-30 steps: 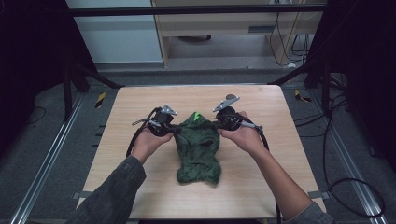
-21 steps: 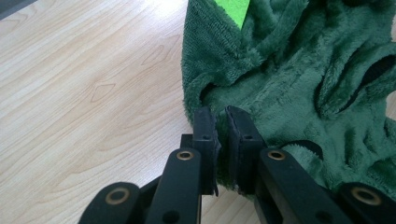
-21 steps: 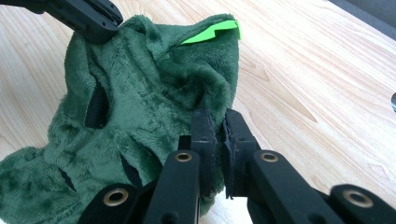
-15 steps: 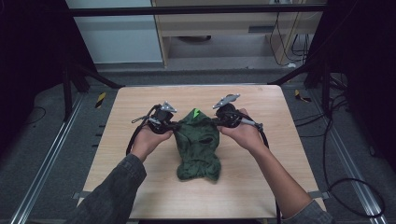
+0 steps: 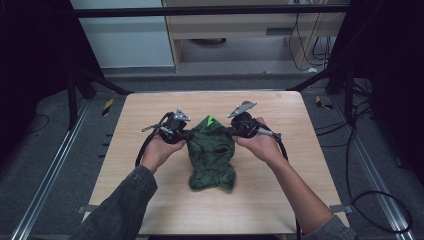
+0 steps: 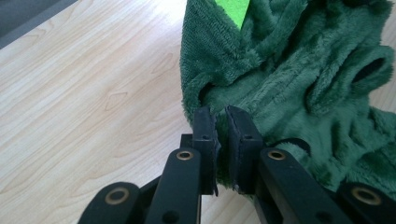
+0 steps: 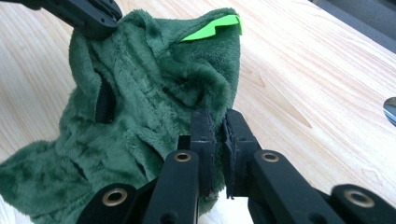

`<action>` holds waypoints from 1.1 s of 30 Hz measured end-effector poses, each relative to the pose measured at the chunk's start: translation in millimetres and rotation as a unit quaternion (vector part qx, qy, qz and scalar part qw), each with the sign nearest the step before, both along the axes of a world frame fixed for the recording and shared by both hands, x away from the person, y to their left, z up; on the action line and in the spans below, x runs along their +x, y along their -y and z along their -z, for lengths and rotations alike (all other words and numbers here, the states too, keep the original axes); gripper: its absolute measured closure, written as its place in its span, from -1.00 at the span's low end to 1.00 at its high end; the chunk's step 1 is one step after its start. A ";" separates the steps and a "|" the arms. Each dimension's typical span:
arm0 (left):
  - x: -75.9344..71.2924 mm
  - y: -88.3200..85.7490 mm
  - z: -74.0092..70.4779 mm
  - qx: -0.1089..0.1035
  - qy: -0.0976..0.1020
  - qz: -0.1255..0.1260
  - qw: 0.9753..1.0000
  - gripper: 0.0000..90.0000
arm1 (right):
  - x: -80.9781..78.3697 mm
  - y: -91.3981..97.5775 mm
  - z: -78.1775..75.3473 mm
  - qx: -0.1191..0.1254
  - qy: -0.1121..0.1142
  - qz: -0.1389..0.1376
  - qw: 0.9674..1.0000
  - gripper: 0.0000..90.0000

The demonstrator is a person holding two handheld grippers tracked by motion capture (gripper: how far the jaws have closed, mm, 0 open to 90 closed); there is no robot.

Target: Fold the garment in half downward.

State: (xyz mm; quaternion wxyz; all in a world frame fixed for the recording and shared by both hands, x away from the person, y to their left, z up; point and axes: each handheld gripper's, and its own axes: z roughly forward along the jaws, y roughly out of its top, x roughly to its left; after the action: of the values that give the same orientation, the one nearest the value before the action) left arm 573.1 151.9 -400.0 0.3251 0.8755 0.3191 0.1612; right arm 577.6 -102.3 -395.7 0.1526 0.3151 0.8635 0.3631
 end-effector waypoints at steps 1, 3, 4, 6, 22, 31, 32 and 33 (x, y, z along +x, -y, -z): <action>-2.1 -0.2 1.1 -0.001 0.000 0.002 1.000 0.83 | -1.9 0.6 1.1 -0.004 0.003 -0.002 1.000 0.86; -5.9 -0.3 2.9 -0.001 0.000 0.003 1.000 0.83 | -6.6 1.4 3.8 -0.002 0.004 -0.003 1.000 0.86; -9.2 -0.1 3.7 -0.002 -0.001 0.007 1.000 0.83 | -8.0 2.0 5.0 -0.002 0.004 -0.005 1.000 0.86; -13.2 0.7 4.5 -0.003 0.002 0.011 1.000 0.83 | -13.3 2.3 8.5 -0.007 0.008 -0.009 1.000 0.86; -40.3 -10.1 17.0 -0.027 -0.006 0.021 0.999 0.83 | -46.3 3.5 24.6 -0.002 0.022 -0.029 0.999 0.86; -51.2 -8.3 19.0 -0.031 -0.003 0.026 0.999 0.81 | -56.0 5.1 28.9 -0.001 0.024 -0.034 0.999 0.85; -52.6 -8.2 19.4 -0.034 -0.002 0.027 0.999 0.81 | -57.4 5.4 29.1 -0.002 0.024 -0.034 0.999 0.85; -53.7 -8.0 19.7 -0.034 -0.001 0.026 0.999 0.80 | -59.2 5.9 29.7 -0.003 0.026 -0.036 0.999 0.85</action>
State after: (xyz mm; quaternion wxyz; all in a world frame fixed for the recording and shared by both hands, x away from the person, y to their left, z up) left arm 519.4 159.9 -419.7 0.3584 0.8721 0.3017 0.1412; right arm 518.4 -108.2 -425.4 0.1622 0.2739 0.8710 0.3741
